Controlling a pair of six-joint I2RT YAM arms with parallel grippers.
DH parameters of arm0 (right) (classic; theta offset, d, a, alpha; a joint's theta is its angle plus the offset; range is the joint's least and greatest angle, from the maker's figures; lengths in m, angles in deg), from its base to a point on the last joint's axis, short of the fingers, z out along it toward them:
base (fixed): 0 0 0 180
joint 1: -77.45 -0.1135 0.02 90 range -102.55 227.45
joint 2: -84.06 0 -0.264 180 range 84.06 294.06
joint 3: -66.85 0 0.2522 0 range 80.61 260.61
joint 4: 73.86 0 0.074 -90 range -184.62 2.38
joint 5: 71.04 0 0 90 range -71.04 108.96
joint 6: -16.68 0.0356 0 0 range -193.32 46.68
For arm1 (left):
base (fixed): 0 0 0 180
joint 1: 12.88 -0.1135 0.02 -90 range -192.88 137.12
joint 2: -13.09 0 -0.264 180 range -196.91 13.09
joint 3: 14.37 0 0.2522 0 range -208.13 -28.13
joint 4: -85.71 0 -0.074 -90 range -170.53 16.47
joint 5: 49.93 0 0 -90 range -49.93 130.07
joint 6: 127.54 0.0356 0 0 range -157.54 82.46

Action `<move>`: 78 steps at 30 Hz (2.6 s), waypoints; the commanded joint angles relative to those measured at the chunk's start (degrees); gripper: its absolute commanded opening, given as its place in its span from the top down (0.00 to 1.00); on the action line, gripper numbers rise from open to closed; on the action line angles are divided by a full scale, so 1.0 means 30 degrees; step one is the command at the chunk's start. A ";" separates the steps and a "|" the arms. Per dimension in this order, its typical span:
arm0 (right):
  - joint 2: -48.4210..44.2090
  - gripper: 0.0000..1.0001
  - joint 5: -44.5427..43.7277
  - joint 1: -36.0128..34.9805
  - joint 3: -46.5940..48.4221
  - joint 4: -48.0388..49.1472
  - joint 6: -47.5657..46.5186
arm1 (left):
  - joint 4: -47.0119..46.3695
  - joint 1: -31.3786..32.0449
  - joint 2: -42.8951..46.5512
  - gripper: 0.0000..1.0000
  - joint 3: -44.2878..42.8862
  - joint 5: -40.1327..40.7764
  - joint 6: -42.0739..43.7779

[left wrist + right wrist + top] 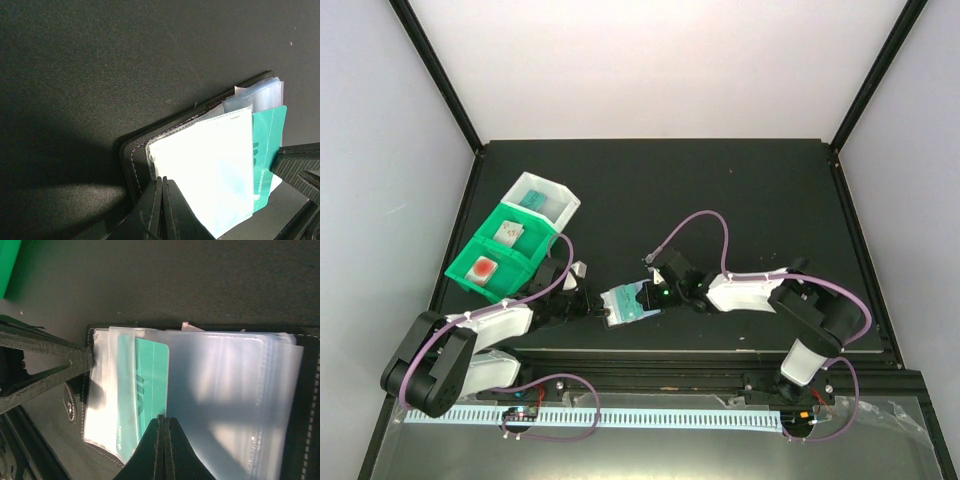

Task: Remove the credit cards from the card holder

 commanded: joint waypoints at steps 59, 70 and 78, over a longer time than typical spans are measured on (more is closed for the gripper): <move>-0.0274 0.99 0.1868 0.1815 -0.1703 0.2224 -0.0414 | -0.2650 0.2485 -0.4223 0.94 -0.2250 -0.1023 -0.0059; -0.2046 0.99 0.0175 0.2102 -0.2103 0.0734 -0.0195 | -0.2659 0.2488 -0.4184 0.94 -0.2110 -0.0858 -0.0266; -0.3369 0.99 -0.0438 0.2122 -0.2212 0.0069 0.0261 | -0.2205 0.2486 -0.2464 0.73 -0.2340 -0.1251 -0.0873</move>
